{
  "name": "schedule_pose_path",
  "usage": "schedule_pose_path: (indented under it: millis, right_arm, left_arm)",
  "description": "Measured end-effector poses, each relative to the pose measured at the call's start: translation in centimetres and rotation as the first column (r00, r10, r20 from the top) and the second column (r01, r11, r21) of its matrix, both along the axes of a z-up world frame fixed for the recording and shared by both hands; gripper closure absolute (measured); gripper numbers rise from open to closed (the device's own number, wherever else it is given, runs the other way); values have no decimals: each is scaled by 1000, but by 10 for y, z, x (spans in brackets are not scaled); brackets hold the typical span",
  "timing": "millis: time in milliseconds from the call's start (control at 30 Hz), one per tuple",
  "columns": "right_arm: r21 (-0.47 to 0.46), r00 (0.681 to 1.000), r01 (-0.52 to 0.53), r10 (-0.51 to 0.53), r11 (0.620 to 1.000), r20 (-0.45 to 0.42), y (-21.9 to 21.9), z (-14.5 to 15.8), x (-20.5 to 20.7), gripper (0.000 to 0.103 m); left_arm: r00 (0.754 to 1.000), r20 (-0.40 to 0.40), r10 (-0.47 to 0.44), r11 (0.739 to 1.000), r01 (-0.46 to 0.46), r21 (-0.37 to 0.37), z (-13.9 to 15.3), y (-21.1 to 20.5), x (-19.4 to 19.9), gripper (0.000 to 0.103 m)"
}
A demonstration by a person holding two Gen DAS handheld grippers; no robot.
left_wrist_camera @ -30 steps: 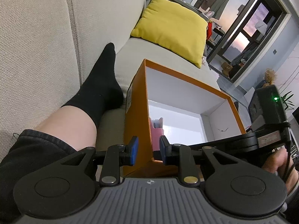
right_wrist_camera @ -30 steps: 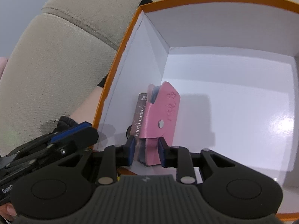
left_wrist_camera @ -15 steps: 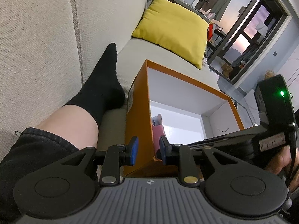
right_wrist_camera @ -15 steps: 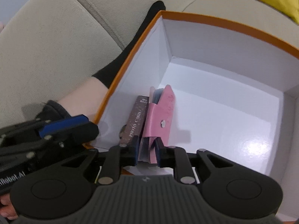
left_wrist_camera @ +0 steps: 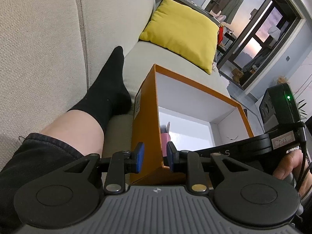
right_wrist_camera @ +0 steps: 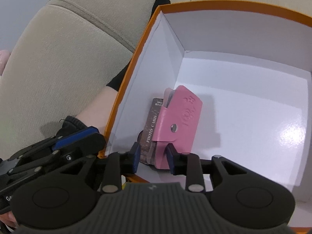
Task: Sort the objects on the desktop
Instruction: 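Lower the pink card holder into the box and open the right tool, then withdraw both tools from the box back toward the pile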
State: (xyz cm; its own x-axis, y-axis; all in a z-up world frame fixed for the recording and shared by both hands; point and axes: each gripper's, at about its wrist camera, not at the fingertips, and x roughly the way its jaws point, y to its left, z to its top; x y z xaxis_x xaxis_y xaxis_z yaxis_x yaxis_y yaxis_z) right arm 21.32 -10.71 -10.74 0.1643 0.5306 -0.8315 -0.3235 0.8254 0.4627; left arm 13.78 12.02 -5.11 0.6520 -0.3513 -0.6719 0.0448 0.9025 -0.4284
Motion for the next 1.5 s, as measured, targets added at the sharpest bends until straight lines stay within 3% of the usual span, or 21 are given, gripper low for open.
schedule_pose_path:
  millis: [367,500,733,933,1067,1233,1333,1433,1500]
  right_arm:
    - [-10,999,19,-19,1000,50,-6,5,-7,65]
    - [1,993,23,-23,1000,112,-11,14,-16,65]
    - [52,953,10,-25,999,301,-44,44,-64,65]
    - [59,934,63,-80,996,347,-88,55,-110,65]
    - [-3,931,122,-113,993,347,-124,47,-141,65]
    - [-152,949,151,-100,977,299,-161,20,-164,65]
    - [-233,967,126,-66,964,248,-181,4,-172,62]
    - [-290,979,63,-3,955,203,-189,-11,-175,56]
    - [-307,982,1,57,952,181,-190,-20,-174,56]
  left_arm:
    - [1000,17,4,1000,-4,10,8,-2,-8,72]
    - [999,36,-10,1000,9,29,17,-9,-18,72]
    - [998,43,-55,998,53,39,28,-29,-49,72]
    - [991,-27,-128,991,129,42,14,-59,-68,72]
    - [983,-86,-163,985,167,45,-1,-76,-76,70]
    - [974,-127,-188,977,199,73,-13,-92,-86,65]
    - [965,-142,-219,970,231,74,-18,-101,-93,64]
    - [961,-156,-228,965,244,94,-22,-109,-99,50]
    - [959,-168,-229,961,250,117,-25,-113,-100,50]
